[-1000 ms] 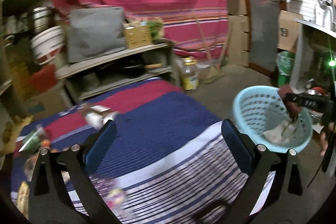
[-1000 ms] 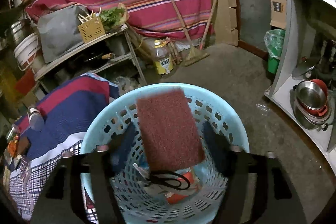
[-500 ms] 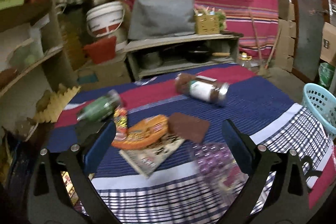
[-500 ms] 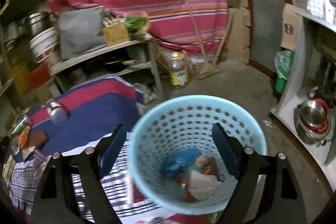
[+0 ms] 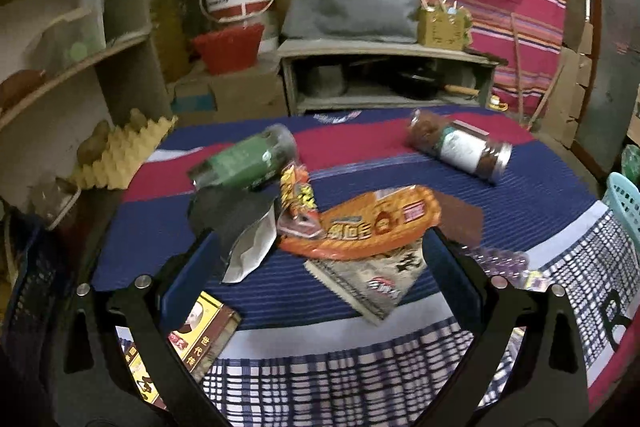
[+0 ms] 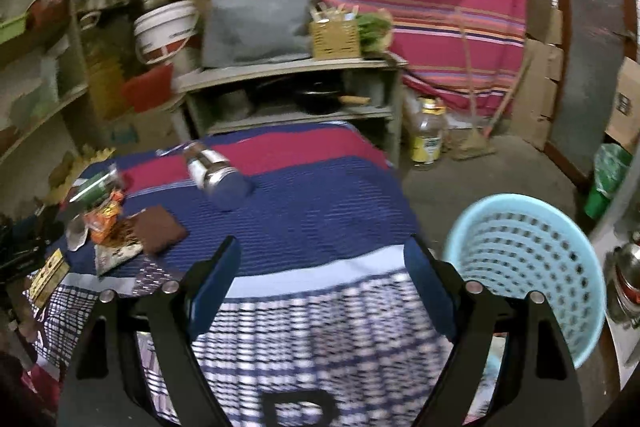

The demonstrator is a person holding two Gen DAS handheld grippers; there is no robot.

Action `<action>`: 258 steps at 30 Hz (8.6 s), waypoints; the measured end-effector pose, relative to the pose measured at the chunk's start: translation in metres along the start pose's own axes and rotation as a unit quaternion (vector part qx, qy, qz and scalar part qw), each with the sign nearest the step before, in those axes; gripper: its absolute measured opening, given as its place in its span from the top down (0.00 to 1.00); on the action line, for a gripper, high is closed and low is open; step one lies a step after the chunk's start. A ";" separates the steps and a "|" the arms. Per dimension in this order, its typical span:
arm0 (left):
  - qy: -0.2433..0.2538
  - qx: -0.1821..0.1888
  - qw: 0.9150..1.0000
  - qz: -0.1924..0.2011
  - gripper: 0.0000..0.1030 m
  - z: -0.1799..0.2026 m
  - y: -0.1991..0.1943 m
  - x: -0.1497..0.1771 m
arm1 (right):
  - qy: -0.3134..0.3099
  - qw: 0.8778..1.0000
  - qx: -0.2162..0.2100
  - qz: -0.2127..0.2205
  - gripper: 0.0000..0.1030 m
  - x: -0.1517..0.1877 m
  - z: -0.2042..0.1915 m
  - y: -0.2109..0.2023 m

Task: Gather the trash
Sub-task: 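Move both tools back over the table, then grasp the silver-black printed wrapper with the left tool and lift it, then grasp the brown scouring pad with the right tool while the left tool holds the wrapper, then carry the wrapper and brown pad with both tools over the blue basket, then open both tools to drop the wrapper and pad into the basket, then grasp the black ribbed cup with the left tool while the right tool reaches for the orange bag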

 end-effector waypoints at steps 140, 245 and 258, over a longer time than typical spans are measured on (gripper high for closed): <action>-0.027 -0.037 0.999 -0.011 0.97 -0.074 0.015 -0.008 | -0.119 0.983 -0.092 -0.109 0.37 0.039 -0.186 0.127; 0.037 0.018 0.997 0.059 0.05 0.134 -0.027 -0.060 | 0.093 0.986 0.124 0.054 0.20 -0.010 0.208 -0.035; -0.042 -0.079 0.996 0.007 0.05 -0.035 -0.002 -0.037 | -0.003 1.000 0.020 0.022 0.20 -0.023 0.024 0.006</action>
Point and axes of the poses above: each gripper's, at about its wrist camera, not at the fingertips, and y roughly the way its jaws point, z to its right, x to its underside, the point moved 10 cm from there along y, roughly the way its jaws point, and after that the axes turned 6 degrees about y, right-handed, at the moved point
